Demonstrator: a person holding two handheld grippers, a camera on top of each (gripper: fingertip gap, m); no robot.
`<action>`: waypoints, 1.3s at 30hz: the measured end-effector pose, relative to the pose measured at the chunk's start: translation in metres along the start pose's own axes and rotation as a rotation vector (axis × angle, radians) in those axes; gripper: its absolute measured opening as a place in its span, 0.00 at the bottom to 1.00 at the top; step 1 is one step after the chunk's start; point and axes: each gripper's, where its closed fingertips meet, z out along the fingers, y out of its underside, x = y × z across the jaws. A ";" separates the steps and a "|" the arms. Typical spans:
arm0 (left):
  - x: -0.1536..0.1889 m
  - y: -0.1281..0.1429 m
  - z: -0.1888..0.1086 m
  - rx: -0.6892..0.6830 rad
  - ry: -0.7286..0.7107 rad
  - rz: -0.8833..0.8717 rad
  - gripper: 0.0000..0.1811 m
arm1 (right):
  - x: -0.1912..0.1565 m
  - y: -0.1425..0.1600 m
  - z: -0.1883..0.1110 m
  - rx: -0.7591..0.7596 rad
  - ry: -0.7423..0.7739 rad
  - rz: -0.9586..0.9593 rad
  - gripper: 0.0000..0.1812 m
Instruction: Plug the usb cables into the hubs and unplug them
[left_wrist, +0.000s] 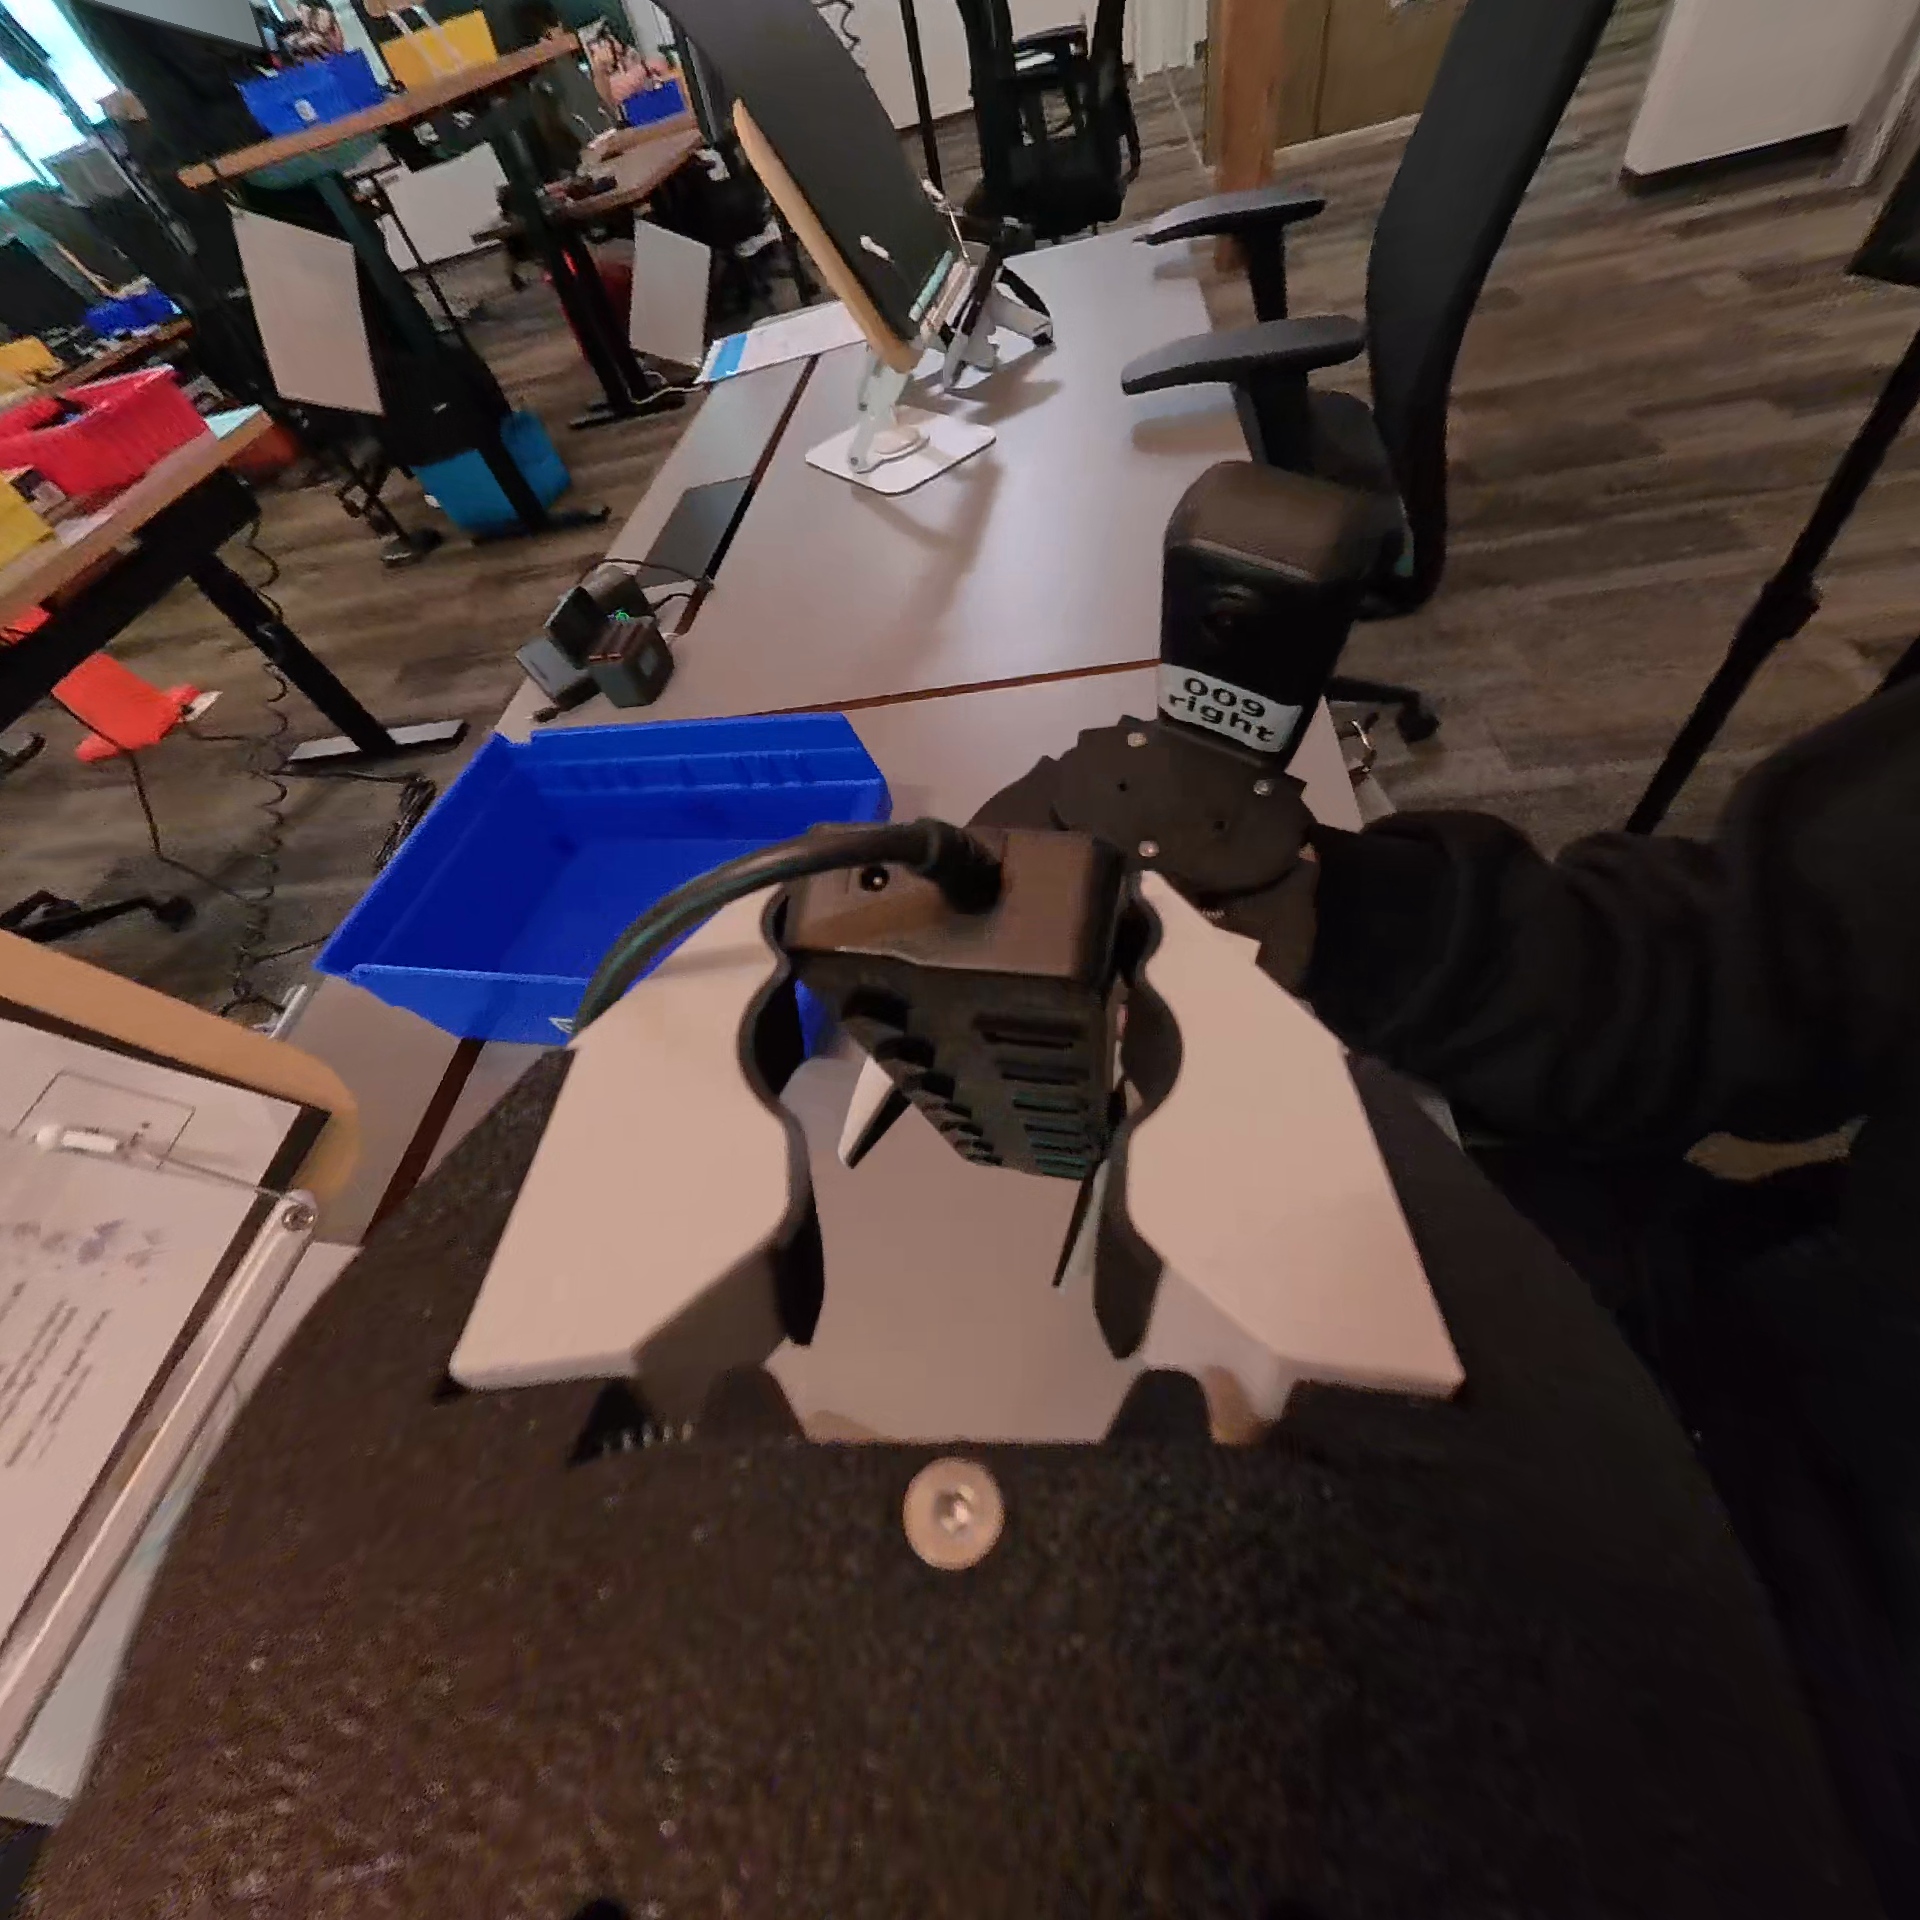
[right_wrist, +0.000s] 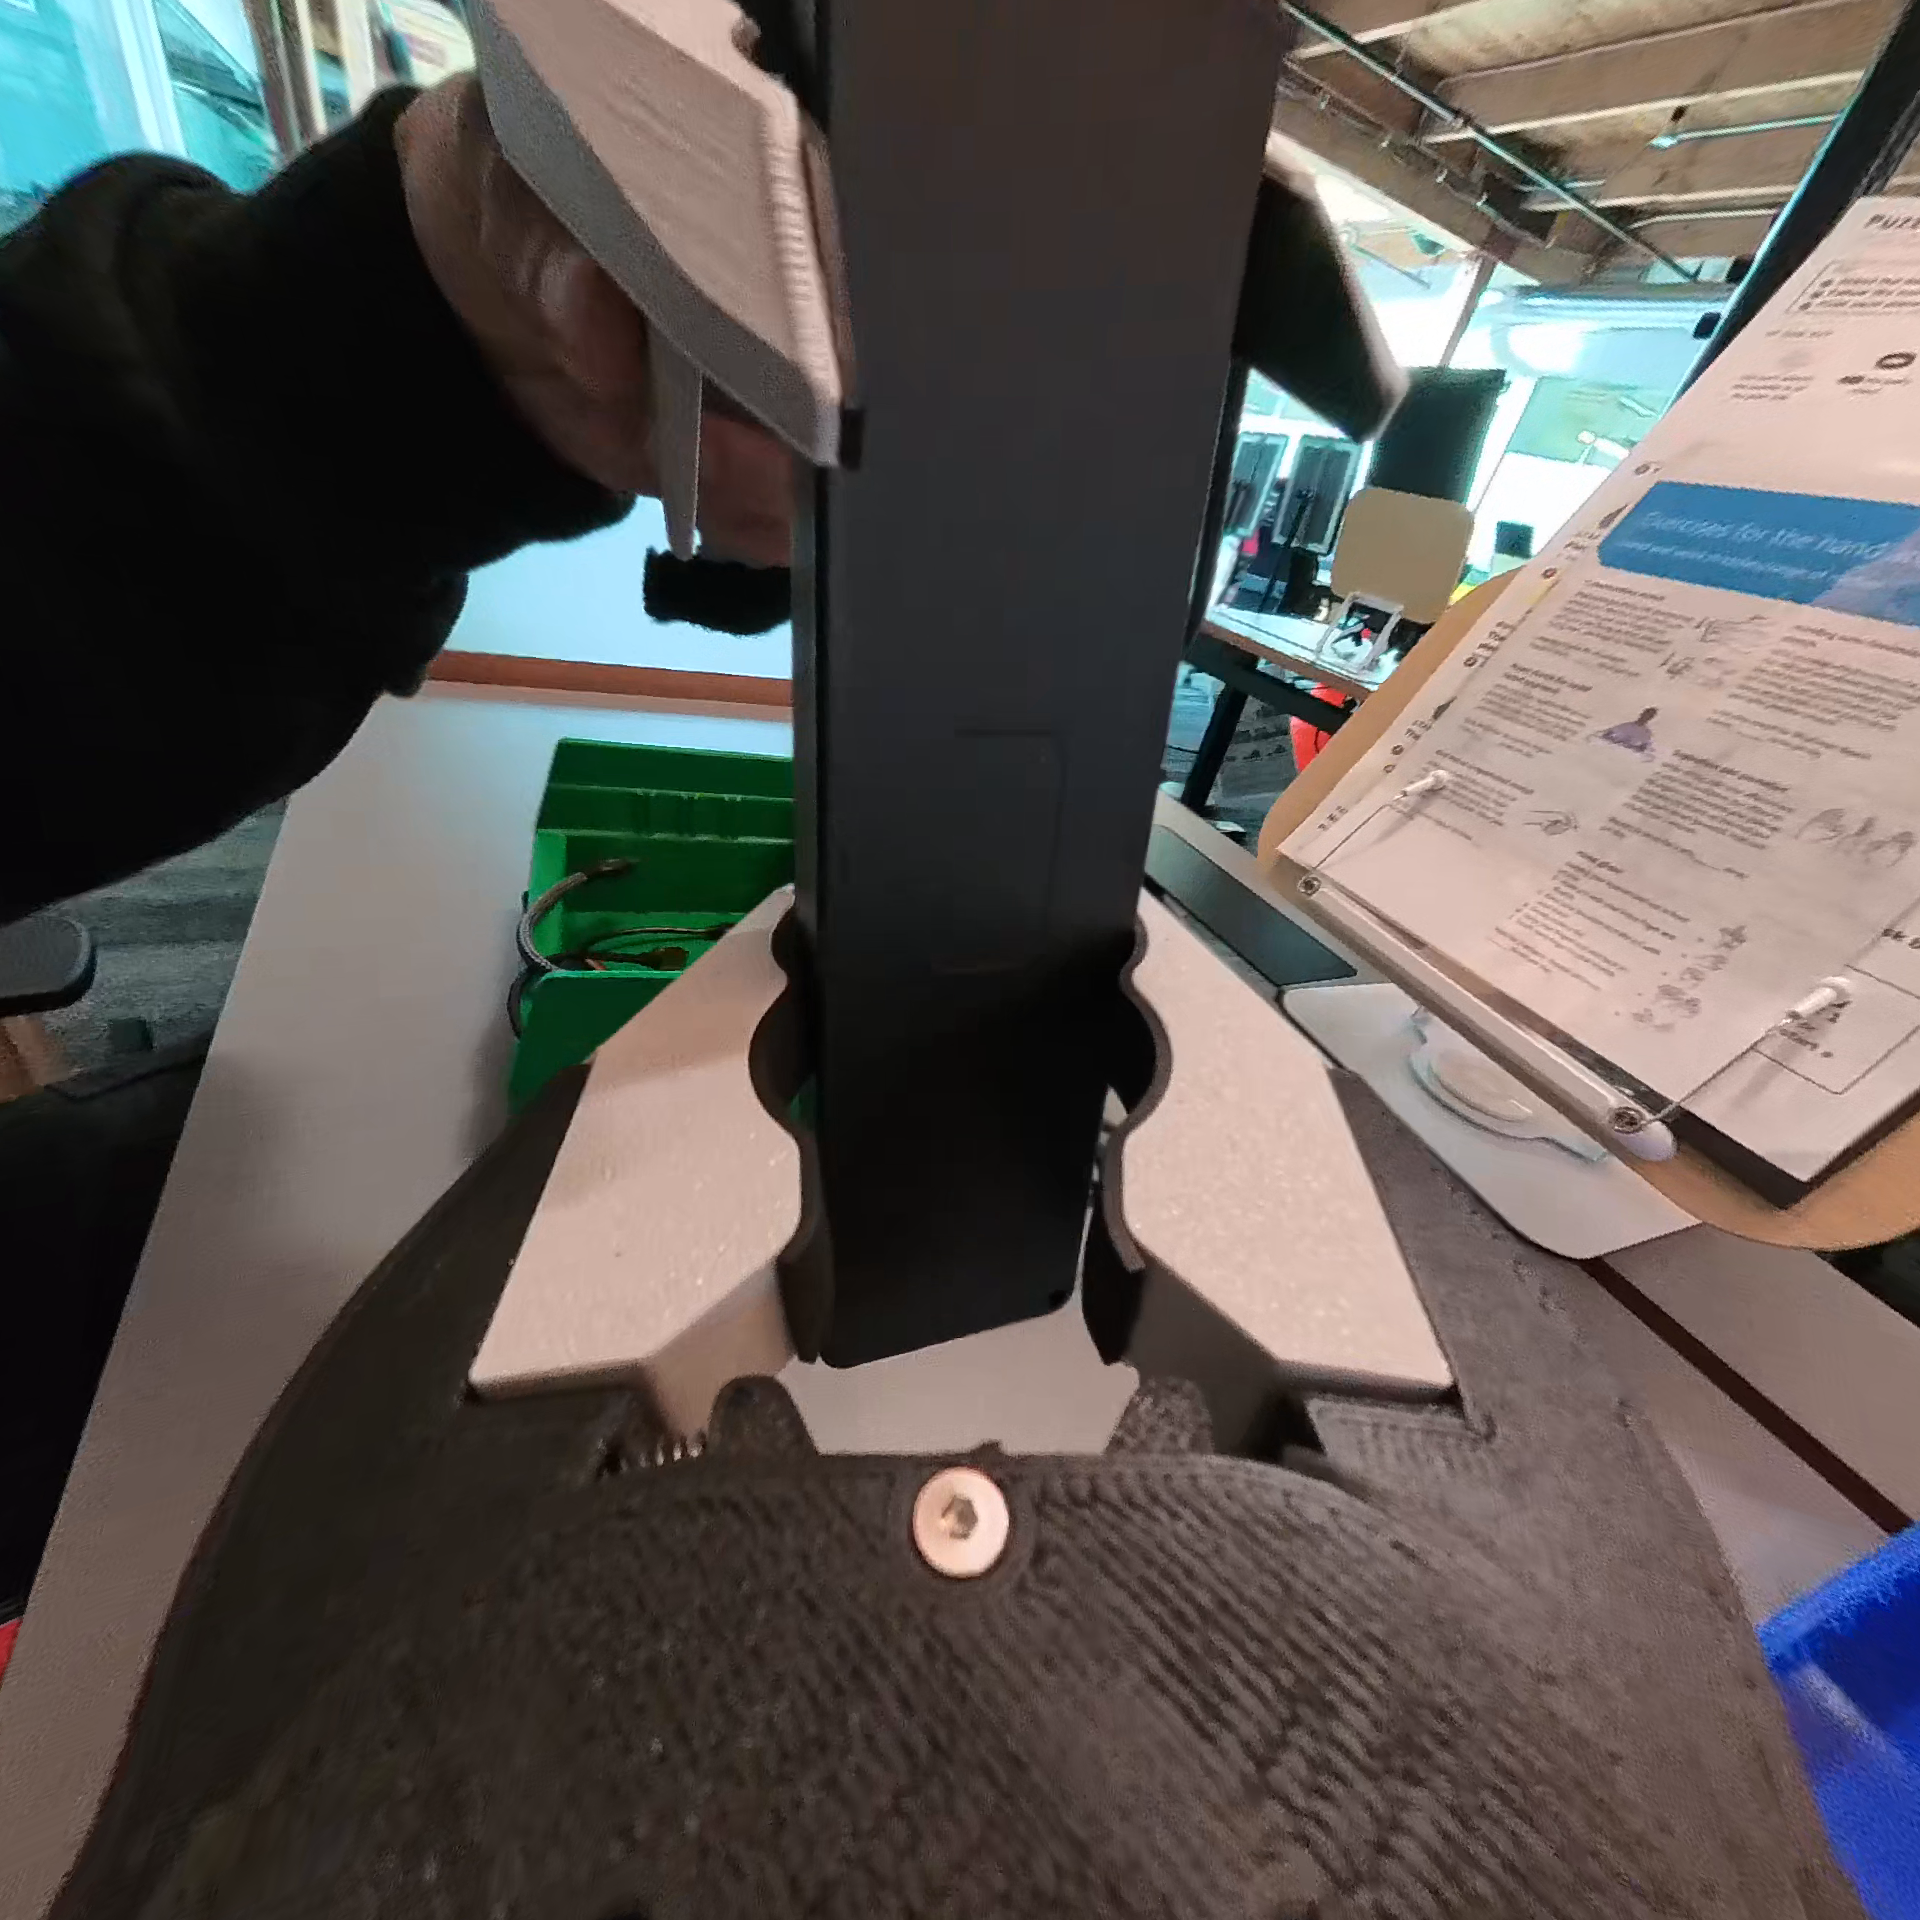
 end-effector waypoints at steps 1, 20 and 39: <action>0.000 0.001 -0.001 -0.001 0.004 -0.009 0.32 | -0.002 0.001 0.001 0.001 -0.013 0.014 0.31; 0.038 0.015 0.027 -0.044 0.145 0.155 0.30 | -0.029 -0.013 0.014 0.105 -0.174 0.181 0.43; 0.022 0.041 0.007 -0.188 0.016 -0.038 0.43 | -0.005 -0.016 0.013 0.210 -0.084 0.205 0.37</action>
